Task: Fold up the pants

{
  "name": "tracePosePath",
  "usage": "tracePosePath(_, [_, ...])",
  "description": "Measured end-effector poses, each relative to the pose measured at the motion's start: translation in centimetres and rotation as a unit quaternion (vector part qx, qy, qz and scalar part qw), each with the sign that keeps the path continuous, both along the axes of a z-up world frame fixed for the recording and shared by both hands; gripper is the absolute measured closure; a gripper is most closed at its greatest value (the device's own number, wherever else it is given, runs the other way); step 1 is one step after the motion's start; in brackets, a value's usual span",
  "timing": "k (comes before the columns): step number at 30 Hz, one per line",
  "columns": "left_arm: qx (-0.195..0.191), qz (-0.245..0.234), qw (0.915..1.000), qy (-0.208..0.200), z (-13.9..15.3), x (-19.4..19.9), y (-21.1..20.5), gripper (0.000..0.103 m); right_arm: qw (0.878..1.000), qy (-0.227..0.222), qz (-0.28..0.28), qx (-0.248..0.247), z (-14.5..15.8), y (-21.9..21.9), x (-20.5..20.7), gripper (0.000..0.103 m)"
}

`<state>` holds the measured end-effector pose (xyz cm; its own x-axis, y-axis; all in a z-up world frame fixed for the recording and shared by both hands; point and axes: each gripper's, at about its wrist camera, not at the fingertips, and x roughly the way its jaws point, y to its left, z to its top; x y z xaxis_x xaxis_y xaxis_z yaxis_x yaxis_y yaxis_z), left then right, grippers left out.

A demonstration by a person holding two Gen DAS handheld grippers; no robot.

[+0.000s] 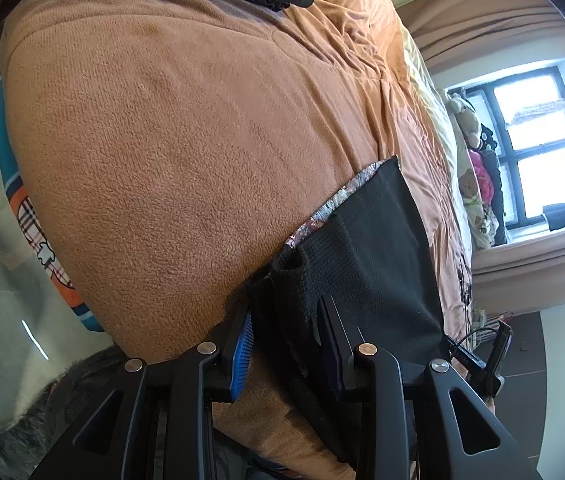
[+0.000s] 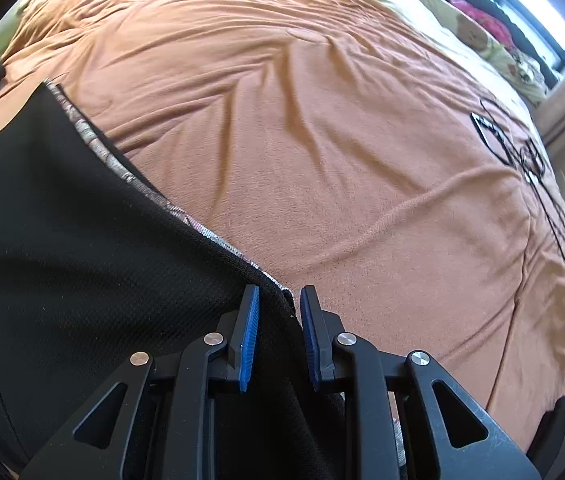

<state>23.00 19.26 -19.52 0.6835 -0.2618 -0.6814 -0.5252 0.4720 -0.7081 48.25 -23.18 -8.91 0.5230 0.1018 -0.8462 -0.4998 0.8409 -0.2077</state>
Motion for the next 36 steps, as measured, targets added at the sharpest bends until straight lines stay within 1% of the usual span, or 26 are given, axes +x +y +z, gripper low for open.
tracePosePath(1, [-0.004, 0.001, 1.0, -0.004, 0.0, 0.0, 0.0, 0.066, 1.0, 0.001, -0.004, 0.005, 0.4, 0.0, -0.2, 0.084])
tracePosePath(2, [-0.008, 0.002, 0.9999, -0.008, 0.0, -0.1, 0.0, 0.062, 1.0, 0.001, -0.005, 0.008, 0.8, -0.1, -0.5, 0.083])
tracePosePath(4, [-0.014, 0.004, 0.9998, -0.014, -0.1, -0.1, -0.1, 0.06, 1.0, -0.006, -0.005, 0.016, 1.9, -0.4, -1.3, 0.082])
tracePosePath(6, [-0.014, 0.002, 0.9997, -0.019, -0.2, 0.1, -0.1, 0.06, 1.0, -0.009, -0.008, 0.025, 2.7, -0.6, -2.1, 0.078])
tracePosePath(8, [-0.024, 0.006, 0.9993, -0.03, -0.5, 0.1, 0.2, 0.06, 0.999, -0.01, -0.013, 0.047, 3.6, -1.0, -3.2, 0.065])
tracePosePath(9, [-0.031, 0.008, 0.9988, -0.037, -0.7, 0.1, 0.4, 0.06, 0.998, -0.01, -0.015, 0.059, 3.9, -1.1, -3.7, 0.064])
tracePosePath(11, [-0.039, 0.008, 0.9979, -0.052, -1.0, 0.2, 0.7, 0.06, 0.996, -0.009, -0.016, 0.082, 4.7, -1.5, -5.1, 0.064])
tracePosePath(13, [-0.058, 0.013, 0.9962, -0.063, -1.6, 0.1, 1.2, 0.06, 0.995, -0.011, -0.019, 0.093, 5.2, -1.6, -6.6, 0.064])
tracePosePath(14, [-0.064, 0.016, 0.9956, -0.066, -1.8, -0.1, 1.4, 0.063, 0.995, -0.01, -0.019, 0.101, 5.3, -1.6, -7.2, 0.064])
tracePosePath(17, [-0.058, 0.008, 0.9963, -0.064, -1.6, -0.4, 1.3, 0.074, 0.991, -0.001, -0.018, 0.129, 5.2, -1.4, -9.1, 0.064])
tracePosePath(18, [-0.058, 0.004, 0.9963, -0.063, -1.7, -0.5, 1.2, 0.082, 0.991, 0.001, -0.019, 0.133, 5.2, -1.6, -9.3, 0.064])
tracePosePath(20, [-0.063, -0.004, 0.9962, -0.059, -2.0, -0.6, 1.1, 0.093, 0.989, 0.005, -0.023, 0.144, 5.0, -1.5, -10.4, 0.064])
tracePosePath(22, [-0.063, -0.004, 0.9957, -0.067, -1.9, -0.8, 1.1, 0.094, 0.986, 0.018, -0.023, 0.162, 4.7, -1.6, -11.3, 0.064])
tracePosePath(27, [-0.059, -0.009, 0.9945, -0.086, -1.1, -1.1, 1.1, 0.094, 0.983, 0.031, -0.019, 0.182, 4.3, -1.4, -13.6, 0.065])
tracePosePath(29, [-0.06, -0.012, 0.9937, -0.094, -0.7, -1.2, 1.1, 0.094, 0.98, 0.042, -0.018, 0.194, 4.0, -1.1, -14.3, 0.072])
tracePosePath(33, [-0.061, -0.016, 0.9923, -0.106, -0.2, -1.4, 1.1, 0.094, 0.976, 0.058, -0.013, 0.211, 3.3, -0.6, -15.9, 0.073])
tracePosePath(34, [-0.061, -0.016, 0.9921, -0.109, 0.0, -1.4, 1.0, 0.094, 0.974, 0.063, -0.01, 0.216, 3.1, -0.3, -16.3, 0.078])
tracePosePath(36, [-0.062, -0.018, 0.9915, -0.113, 0.2, -1.4, 1.0, 0.094, 0.972, 0.069, -0.007, 0.224, 2.7, -0.1, -17.1, 0.08])
